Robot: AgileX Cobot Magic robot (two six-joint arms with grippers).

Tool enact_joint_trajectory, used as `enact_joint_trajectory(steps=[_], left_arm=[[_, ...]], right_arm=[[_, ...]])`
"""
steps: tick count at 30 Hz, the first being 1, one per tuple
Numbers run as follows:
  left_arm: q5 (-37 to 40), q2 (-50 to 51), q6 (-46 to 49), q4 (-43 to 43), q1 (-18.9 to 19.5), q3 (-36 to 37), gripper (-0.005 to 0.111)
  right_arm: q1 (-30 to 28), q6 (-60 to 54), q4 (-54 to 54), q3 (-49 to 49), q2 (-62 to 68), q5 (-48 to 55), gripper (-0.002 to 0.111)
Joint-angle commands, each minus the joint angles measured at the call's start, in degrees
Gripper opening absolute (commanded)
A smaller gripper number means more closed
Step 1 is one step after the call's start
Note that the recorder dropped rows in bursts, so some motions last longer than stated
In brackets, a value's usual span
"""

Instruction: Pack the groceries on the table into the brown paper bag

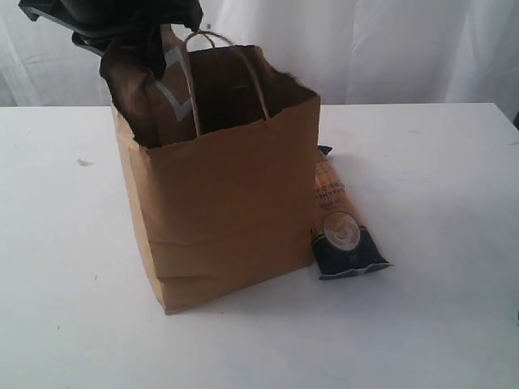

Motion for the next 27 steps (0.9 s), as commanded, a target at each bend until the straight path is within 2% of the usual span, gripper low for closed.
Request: enact_joint_trajectory(steps=[1, 8, 16, 19, 24, 27], left_arm=[[5.15, -0.60, -0.83, 0.51, -0.02, 1.77, 0.000], [4.59, -0.60, -1.25, 0.51, -0.02, 8.24, 0.000], [4.28, -0.60, 0.27, -0.29, -0.02, 6.84, 0.002], [5.15, -0.60, 1.41, -0.59, -0.02, 5.27, 0.016], [5.15, -0.60, 2.49, -1.03, -0.02, 2.96, 0.056], [5.15, -0.60, 2.49, -1.44, -0.02, 2.40, 0.072]], right_arm=[[-0.23, 0.07, -0.18, 0.25, -0.30, -0.56, 0.000], [-0.23, 0.07, -0.18, 0.25, -0.30, -0.56, 0.000], [-0.23, 0.07, -0.18, 0.25, -0.30, -0.56, 0.000], [-0.23, 0.07, -0.18, 0.25, -0.30, -0.56, 0.000], [-0.23, 0.07, -0.18, 0.25, -0.30, -0.56, 0.000], [-0.23, 0.07, -0.18, 0.25, -0.30, -0.56, 0.000]])
